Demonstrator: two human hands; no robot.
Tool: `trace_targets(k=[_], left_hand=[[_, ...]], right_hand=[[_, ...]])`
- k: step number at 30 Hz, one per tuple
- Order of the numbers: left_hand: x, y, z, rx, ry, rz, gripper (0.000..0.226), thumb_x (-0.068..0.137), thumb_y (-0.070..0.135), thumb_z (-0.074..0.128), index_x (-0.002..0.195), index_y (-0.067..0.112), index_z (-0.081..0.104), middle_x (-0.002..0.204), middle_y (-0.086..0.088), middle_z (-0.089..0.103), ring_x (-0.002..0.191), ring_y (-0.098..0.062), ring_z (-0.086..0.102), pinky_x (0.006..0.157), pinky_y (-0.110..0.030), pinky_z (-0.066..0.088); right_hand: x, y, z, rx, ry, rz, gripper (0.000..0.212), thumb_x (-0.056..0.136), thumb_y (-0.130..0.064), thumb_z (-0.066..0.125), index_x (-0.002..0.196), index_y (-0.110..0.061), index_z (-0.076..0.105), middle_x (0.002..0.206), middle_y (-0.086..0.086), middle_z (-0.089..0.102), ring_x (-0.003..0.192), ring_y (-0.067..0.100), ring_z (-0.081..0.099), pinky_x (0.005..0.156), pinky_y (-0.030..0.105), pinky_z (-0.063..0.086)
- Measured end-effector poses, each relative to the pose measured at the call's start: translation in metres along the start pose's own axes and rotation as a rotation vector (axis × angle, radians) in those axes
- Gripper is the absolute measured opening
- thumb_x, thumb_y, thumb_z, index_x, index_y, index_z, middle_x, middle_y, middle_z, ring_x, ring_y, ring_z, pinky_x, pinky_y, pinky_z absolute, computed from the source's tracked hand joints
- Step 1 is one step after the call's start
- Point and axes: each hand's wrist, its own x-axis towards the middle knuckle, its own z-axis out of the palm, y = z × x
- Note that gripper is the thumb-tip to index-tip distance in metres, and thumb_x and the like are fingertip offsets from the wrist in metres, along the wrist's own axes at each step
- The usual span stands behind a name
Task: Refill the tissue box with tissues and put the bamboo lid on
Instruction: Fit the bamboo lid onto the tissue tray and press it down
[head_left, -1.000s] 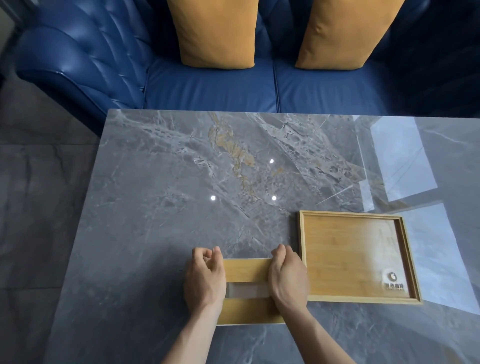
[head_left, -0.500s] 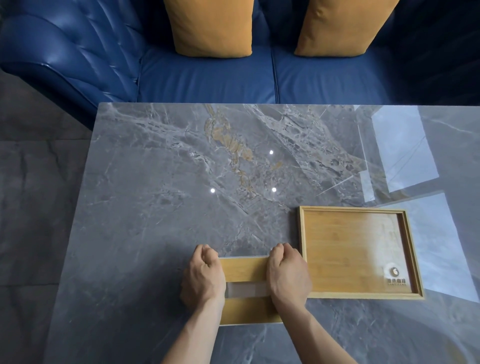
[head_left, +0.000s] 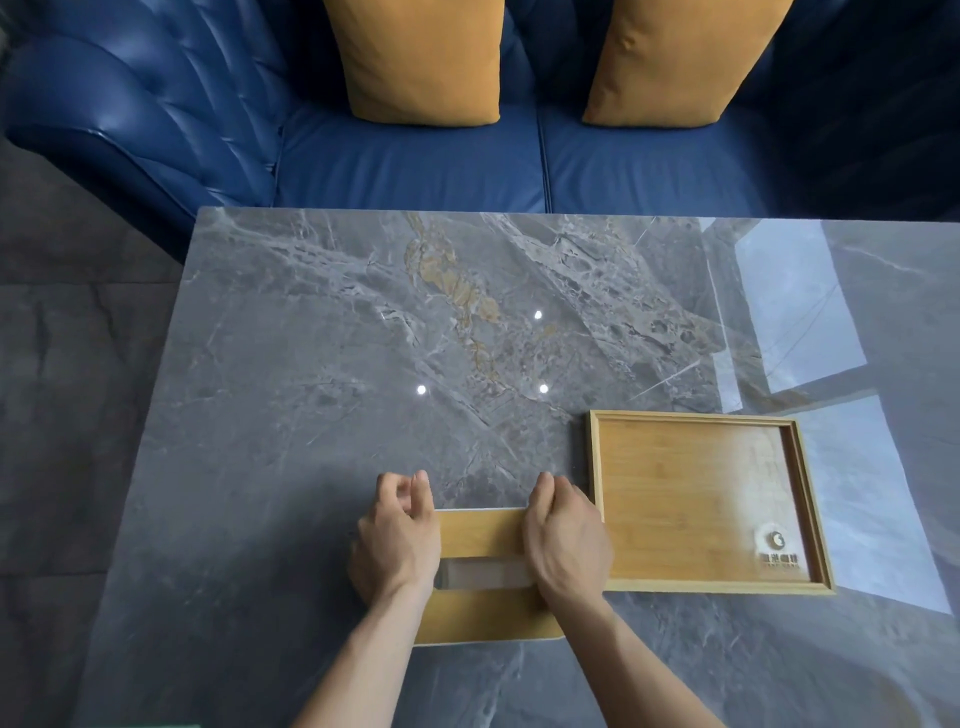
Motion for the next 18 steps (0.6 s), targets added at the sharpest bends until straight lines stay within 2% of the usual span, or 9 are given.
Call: trace_targets(k=[4,10,14,18], left_hand=[[0.0004,-0.0017,0.0081,0.021,0.046,0.045,0.046,0.092,0.059,0.027,0.089,0.024,0.057,0.103,0.001,0.071,0.097,-0.033,0.061,0.073,-0.038,0.040],[-0.0004,0.0025,0.0092,0.088,0.103,0.077,0.039,0.094,0.051,0.028,0.095,0.024,0.057,0.100,-0.009,0.071,0.094,-0.038,0.063,0.074,-0.043,0.046],[-0.0026,0.0038,0.0086,0.110,0.104,0.091,0.040,0.095,0.049,0.024,0.094,0.024,0.055,0.100,-0.009,0.070,0.094,-0.038,0.063,0.073,-0.043,0.046],[-0.0009,-0.0004,0.0062,0.073,0.050,0.103,0.042,0.095,0.053,0.024,0.092,0.023,0.054,0.102,-0.007,0.070,0.096,-0.036,0.063,0.074,-0.042,0.045]], right_hand=[[0.0016,-0.0001,0.0021,0.022,0.007,0.012,0.049,0.102,-0.045,0.027,0.071,-0.019,0.055,0.072,-0.006,0.058,0.069,0.019,0.054,0.065,0.035,0.041],[0.0007,-0.0055,0.0057,-0.060,0.064,0.030,0.045,0.101,-0.038,0.029,0.073,-0.019,0.058,0.073,-0.005,0.058,0.067,0.021,0.055,0.064,0.039,0.048],[0.0004,-0.0059,0.0057,-0.081,0.066,0.023,0.045,0.101,-0.037,0.029,0.071,-0.020,0.057,0.072,-0.006,0.057,0.063,0.019,0.053,0.060,0.036,0.042],[0.0002,-0.0030,0.0037,-0.060,0.045,0.021,0.044,0.102,-0.038,0.029,0.073,-0.018,0.057,0.074,-0.004,0.058,0.066,0.021,0.051,0.062,0.035,0.038]])
